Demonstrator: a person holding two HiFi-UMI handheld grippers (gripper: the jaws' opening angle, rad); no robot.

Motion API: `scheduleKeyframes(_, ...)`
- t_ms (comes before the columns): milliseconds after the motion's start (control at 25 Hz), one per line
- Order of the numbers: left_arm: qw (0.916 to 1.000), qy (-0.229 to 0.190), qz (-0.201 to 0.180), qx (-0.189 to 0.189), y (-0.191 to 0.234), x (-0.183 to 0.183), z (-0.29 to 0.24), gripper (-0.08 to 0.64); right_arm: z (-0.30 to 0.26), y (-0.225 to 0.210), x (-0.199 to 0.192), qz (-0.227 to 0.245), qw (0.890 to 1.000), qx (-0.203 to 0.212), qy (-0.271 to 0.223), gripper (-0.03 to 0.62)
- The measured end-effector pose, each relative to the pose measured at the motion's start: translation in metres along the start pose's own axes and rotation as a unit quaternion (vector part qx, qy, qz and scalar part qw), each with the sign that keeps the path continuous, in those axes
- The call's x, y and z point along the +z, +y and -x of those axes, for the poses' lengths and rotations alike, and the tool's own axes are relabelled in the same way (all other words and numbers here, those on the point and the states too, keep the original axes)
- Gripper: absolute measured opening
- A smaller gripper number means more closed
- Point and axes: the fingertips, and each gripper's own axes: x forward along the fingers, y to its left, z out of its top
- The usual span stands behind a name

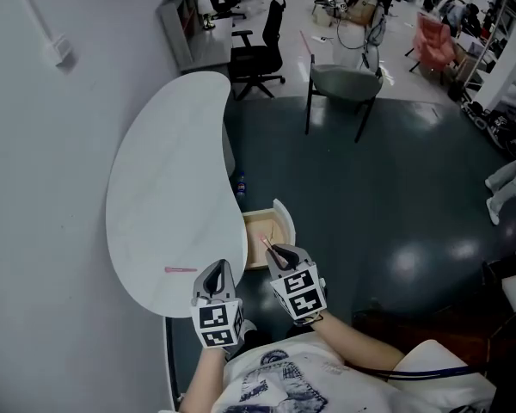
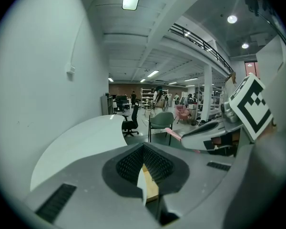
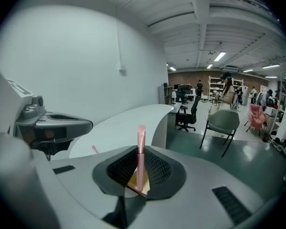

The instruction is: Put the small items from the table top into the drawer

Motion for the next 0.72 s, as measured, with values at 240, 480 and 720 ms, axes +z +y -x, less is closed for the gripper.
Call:
scheduleKeyframes(240,0.9995,0.006,0.016,0.028,-0.04,-0.004,-0.029,0.034,0.005,-0.051,-0.014,0.008,1.0,0.024,0.005,0.058)
scheduleKeyframes(480,0.9984,0.012,0.021,0.05,-0.064,-0.009,-0.049,0.034,0.005,-0.086,-0.032,0.008,0.999,0.039,0.02,0.058)
scheduleKeyframes(720,0.9978,0.026,0.017,0.058,-0.067,-0.018,-0.06,0.034,-0.006,-0.095,-0.051,-0.003,0.998,0.051,0.035,0.058)
